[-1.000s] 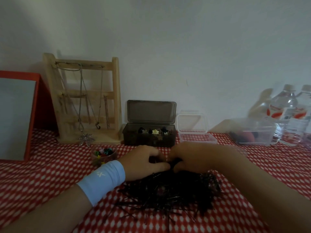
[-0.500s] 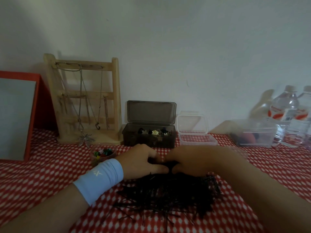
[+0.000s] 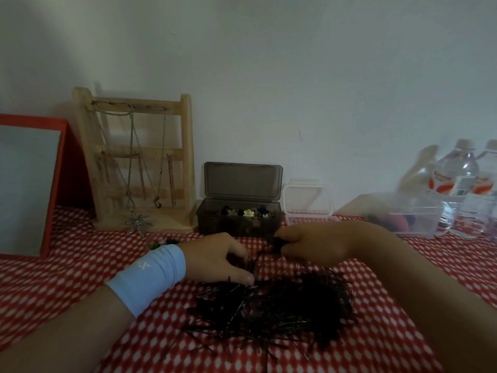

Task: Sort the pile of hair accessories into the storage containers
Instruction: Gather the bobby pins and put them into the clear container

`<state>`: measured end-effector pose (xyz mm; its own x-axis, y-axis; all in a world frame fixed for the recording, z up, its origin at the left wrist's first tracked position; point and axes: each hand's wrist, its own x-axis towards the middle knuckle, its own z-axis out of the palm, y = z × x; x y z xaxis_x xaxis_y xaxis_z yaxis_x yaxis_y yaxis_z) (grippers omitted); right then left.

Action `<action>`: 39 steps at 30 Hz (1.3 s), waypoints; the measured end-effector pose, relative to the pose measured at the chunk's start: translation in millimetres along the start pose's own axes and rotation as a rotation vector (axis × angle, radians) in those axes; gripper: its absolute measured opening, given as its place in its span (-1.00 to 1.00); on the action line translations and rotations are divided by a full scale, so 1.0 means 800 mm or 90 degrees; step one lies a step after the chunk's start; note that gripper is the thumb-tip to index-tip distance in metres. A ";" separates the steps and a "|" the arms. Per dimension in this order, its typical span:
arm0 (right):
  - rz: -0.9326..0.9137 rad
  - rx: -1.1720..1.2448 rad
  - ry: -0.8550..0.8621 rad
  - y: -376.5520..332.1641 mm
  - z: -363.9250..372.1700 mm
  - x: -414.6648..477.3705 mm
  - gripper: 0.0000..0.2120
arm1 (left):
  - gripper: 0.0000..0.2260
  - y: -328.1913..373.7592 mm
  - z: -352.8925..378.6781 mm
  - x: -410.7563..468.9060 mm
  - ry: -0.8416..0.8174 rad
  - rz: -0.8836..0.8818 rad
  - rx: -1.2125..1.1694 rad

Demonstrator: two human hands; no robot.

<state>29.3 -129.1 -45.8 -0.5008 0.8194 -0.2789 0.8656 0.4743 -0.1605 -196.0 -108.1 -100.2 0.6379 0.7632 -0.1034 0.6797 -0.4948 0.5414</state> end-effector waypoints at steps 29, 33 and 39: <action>-0.102 0.727 -0.065 0.008 0.024 0.017 -0.82 | -0.93 0.049 0.001 0.003 0.485 0.101 -0.316; -0.144 0.879 -0.079 0.018 0.026 0.022 -0.84 | -0.80 0.053 -0.004 0.007 0.524 0.048 -0.378; -0.161 1.010 -0.113 0.018 0.029 0.025 -0.80 | -0.62 0.067 0.005 0.011 0.369 0.053 -0.373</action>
<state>31.6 -113.2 -76.1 -0.7141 0.6774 -0.1767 -0.0499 -0.3009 -0.9523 -152.8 -129.7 -75.2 0.2817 0.9061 0.3158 0.2369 -0.3846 0.8922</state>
